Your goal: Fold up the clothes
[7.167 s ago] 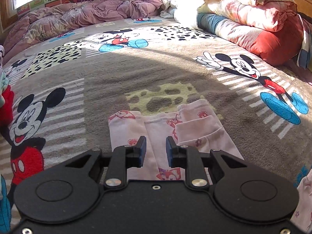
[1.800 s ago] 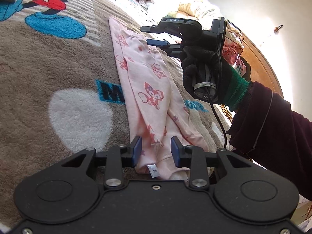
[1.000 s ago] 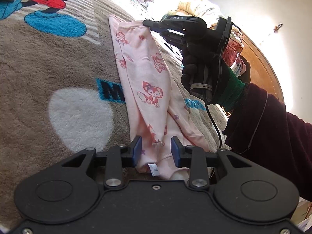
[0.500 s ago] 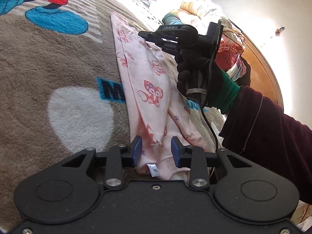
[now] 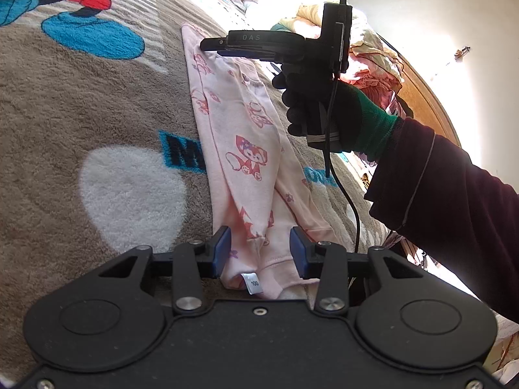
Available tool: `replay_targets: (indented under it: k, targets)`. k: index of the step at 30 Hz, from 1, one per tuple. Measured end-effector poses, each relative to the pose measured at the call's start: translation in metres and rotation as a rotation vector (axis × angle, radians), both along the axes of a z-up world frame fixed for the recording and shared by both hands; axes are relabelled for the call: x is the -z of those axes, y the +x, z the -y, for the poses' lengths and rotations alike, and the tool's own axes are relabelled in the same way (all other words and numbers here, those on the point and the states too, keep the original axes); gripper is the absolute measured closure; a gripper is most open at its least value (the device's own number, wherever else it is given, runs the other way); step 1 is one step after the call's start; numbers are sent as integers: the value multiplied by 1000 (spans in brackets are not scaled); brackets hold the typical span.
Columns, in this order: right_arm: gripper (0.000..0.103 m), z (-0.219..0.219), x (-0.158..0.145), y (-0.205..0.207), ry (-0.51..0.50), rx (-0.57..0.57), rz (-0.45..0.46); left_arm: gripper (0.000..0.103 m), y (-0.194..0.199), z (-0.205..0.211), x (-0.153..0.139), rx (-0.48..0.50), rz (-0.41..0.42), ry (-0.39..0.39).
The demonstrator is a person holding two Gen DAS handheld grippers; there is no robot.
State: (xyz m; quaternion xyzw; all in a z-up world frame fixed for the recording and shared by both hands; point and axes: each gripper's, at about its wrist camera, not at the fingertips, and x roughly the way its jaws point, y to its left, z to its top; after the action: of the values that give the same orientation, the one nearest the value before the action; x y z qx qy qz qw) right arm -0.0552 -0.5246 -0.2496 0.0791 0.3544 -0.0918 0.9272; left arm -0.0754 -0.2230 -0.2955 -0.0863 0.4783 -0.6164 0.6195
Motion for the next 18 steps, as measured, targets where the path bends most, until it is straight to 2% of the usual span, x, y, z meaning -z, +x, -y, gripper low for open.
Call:
replay_targets:
  k: [3, 7, 8, 9, 10, 15, 18]
  targets:
    - [57, -2, 1, 9, -24, -27, -29, 64, 1, -1, 0, 2, 1, 0]
    - [59, 0, 6, 16, -20, -48, -58, 64, 1, -2, 0, 4, 1, -1]
    - [64, 0, 6, 16, -20, -49, -56, 64, 1, -2, 0, 4, 1, -1]
    - [78, -1, 5, 16, -33, -46, -49, 64, 1, -2, -1, 5, 2, -1]
    - [84, -1, 5, 15, -47, -37, -49, 64, 1, -3, -1, 5, 2, -1]
    - [96, -3, 2, 5, -67, -18, -17, 64, -2, -4, -1, 5, 9, 0]
    - [98, -7, -5, -1, -81, -17, 25, 64, -1, -4, -1, 4, 11, 0]
